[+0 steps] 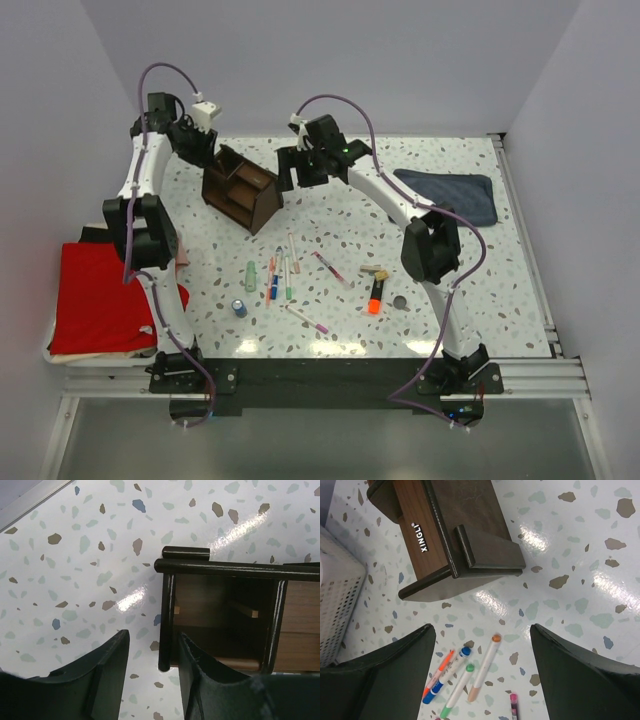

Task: Sort the stationery into containers
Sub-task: Move the storage box to the center of the board.

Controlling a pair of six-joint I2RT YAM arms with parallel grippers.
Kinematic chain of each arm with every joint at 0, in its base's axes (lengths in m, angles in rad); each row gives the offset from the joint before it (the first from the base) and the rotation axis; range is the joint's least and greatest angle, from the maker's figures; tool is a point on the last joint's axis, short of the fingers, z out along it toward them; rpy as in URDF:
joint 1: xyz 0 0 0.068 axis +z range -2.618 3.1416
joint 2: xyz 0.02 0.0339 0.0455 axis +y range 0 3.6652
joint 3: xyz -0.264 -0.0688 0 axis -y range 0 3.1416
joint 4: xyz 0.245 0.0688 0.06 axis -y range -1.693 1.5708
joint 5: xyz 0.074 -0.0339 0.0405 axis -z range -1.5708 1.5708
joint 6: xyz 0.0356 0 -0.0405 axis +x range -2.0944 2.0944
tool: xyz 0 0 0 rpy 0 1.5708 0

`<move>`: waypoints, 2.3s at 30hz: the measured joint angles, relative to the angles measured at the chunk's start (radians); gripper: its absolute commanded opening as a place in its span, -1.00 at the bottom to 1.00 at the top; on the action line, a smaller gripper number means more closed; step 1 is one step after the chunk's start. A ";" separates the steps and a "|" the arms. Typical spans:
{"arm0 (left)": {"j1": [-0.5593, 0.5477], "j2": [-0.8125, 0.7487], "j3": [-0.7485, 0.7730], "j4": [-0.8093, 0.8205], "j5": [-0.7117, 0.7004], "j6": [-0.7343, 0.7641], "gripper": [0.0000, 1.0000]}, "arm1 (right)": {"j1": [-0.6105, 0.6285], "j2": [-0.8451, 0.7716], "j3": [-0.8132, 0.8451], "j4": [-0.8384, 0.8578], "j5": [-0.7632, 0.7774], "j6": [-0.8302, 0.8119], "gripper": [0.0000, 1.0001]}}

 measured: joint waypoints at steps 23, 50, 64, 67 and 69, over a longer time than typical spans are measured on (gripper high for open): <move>-0.165 -0.005 -0.021 0.040 -0.111 -0.282 -1.00 | -0.186 -0.162 -0.103 -0.059 0.152 -0.041 0.65; -0.489 -0.028 -0.074 0.122 -0.410 -0.824 -1.00 | -0.283 -0.393 -0.406 -0.092 0.253 -0.078 0.74; -0.481 -0.064 -0.127 0.136 -0.348 -0.850 0.36 | -0.287 -0.574 -0.593 -0.161 0.024 -0.500 0.65; -0.470 -0.104 -0.147 0.123 -0.301 -0.834 0.52 | -0.286 -0.629 -0.651 -0.226 -0.092 -0.737 0.54; -0.452 -0.158 -0.173 0.121 -0.260 -0.814 0.59 | -0.274 -0.675 -0.708 -0.297 -0.150 -0.937 0.54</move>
